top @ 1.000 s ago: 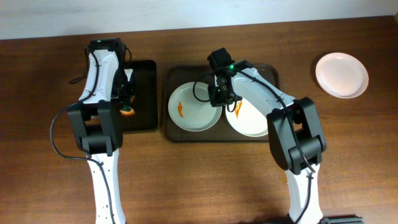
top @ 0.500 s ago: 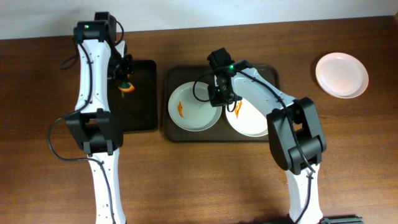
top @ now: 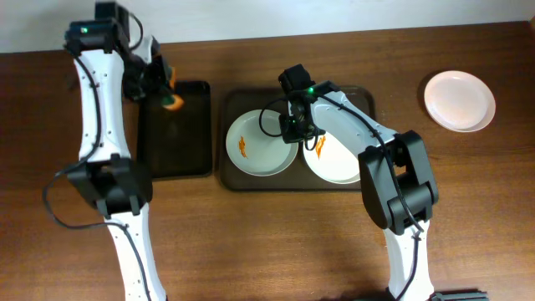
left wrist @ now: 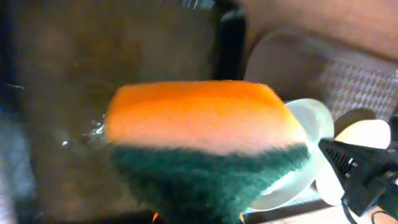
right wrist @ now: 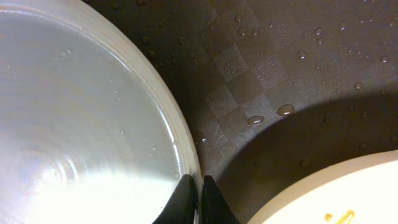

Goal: Clean dirty plates on tray and stack at the side
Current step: 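Lift the sponge with the left gripper and squeeze out water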

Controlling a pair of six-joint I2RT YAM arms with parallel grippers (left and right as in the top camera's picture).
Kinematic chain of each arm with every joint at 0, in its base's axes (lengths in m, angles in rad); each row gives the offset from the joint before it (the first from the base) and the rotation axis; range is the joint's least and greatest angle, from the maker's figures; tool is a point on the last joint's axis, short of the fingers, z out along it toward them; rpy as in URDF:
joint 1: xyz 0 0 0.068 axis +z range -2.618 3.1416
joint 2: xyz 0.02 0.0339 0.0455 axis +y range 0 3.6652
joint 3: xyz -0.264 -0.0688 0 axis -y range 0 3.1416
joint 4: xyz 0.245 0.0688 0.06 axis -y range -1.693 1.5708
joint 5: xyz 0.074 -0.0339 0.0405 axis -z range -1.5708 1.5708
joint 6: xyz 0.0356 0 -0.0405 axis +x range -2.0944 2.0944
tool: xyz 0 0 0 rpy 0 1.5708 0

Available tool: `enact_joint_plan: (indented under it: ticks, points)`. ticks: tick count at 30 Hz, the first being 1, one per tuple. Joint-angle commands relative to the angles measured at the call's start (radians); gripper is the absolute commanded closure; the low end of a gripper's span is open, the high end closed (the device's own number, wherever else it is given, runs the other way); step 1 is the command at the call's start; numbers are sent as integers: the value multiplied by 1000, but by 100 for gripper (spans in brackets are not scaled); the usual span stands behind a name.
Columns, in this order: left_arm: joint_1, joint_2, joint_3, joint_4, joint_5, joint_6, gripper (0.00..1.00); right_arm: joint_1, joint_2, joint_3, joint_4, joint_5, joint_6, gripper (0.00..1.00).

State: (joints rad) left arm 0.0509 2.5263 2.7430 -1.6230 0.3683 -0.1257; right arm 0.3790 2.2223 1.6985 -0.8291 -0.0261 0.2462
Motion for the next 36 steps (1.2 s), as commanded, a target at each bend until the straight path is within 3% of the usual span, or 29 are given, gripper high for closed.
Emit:
enact_joint_plan:
  ticks: [1,4,6,8,11,17,19,21,25,30,31,36]
  points:
    - [73,76,-23,-33,307,-12,100,7,-8,-17,-2,39,-5,95]
    - [154,45,-20,-65,574,-12,100,7,-8,-17,-1,39,-5,95]
    - [194,44,-20,-66,830,-12,100,7,-8,-17,0,39,-5,95]
    - [197,44,-20,-65,887,-11,100,7,-8,-17,0,39,-5,95]
    - [196,44,-21,-65,683,-9,100,7,-8,-17,1,39,-5,95]
    - [196,44,-21,-65,581,35,100,7,-8,-17,7,39,-5,95]
    - [184,44,-21,-65,507,151,100,7,-8,-17,10,39,-5,95]
    - [126,45,-41,-54,181,206,100,7,-8,-17,11,39,-5,95]
    - [-9,31,-68,-5,-82,182,100,7,-8,-17,10,39,-5,95]
    - [-16,-200,76,-12,-191,138,100,7,-8,-17,11,39,-5,95]
    - [-16,-196,71,-21,-281,136,100,7,-8,-17,11,39,-5,95]
    - [-31,-16,-192,53,-261,92,100,7,-8,-17,5,39,-5,96]
